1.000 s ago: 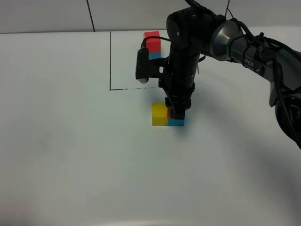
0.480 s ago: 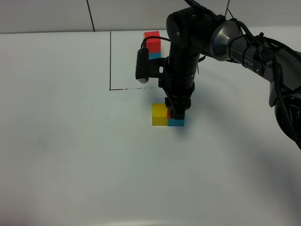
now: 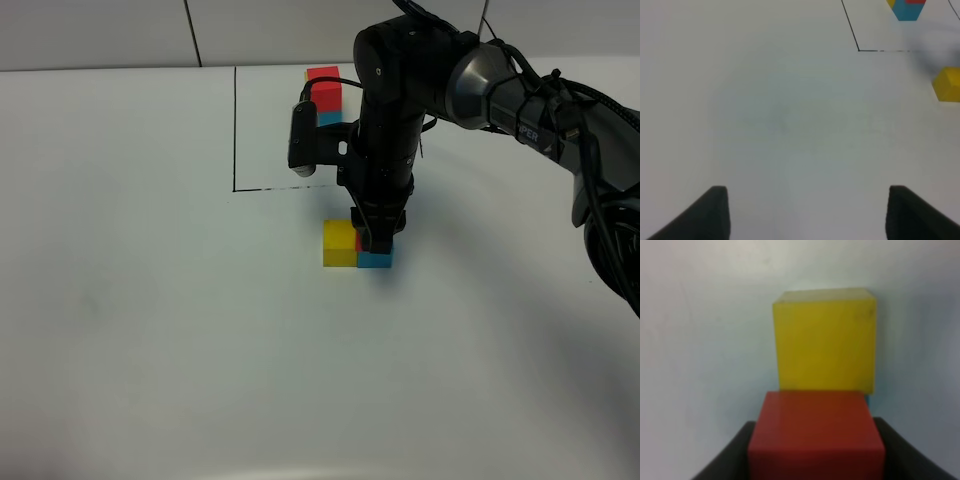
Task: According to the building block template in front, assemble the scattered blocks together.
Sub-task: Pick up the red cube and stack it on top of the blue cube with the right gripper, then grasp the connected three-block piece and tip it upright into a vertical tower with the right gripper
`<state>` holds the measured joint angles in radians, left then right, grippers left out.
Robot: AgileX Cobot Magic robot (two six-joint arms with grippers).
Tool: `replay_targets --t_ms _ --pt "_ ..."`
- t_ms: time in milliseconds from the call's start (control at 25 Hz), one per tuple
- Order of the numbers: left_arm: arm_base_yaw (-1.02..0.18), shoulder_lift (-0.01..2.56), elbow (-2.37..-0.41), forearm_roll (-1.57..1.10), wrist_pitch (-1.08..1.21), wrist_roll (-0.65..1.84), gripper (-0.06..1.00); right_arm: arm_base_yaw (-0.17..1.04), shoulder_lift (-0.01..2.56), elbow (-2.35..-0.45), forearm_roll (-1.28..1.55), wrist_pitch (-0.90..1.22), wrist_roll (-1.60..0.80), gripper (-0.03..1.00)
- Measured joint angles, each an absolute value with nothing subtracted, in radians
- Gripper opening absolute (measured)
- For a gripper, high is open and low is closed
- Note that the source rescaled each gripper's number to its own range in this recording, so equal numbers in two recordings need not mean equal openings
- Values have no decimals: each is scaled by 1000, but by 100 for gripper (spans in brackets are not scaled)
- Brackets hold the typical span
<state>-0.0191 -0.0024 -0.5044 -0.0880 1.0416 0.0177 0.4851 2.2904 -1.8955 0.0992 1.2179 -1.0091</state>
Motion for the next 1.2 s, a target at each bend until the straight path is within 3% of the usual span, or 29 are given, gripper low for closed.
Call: replay_targets --t_ms 120,360,480,840,1200 --pt "-19 -2 -504 -88 1042 19 41 485 2291 -1895 99 1218 -1009 16" --pt "-19 -2 -504 -88 1042 19 41 485 2279 -1895 79 1217 -1008 67" --pt "-19 -2 -504 -88 1042 19 41 485 2264 -1895 59 1217 -975 78" --pt "-19 -2 -504 -88 1042 19 41 474 2140 -1877 0 1214 -801 82" --pt "-19 -2 -504 -88 1042 19 41 405 2003 -1591 -9 1217 -688 82"
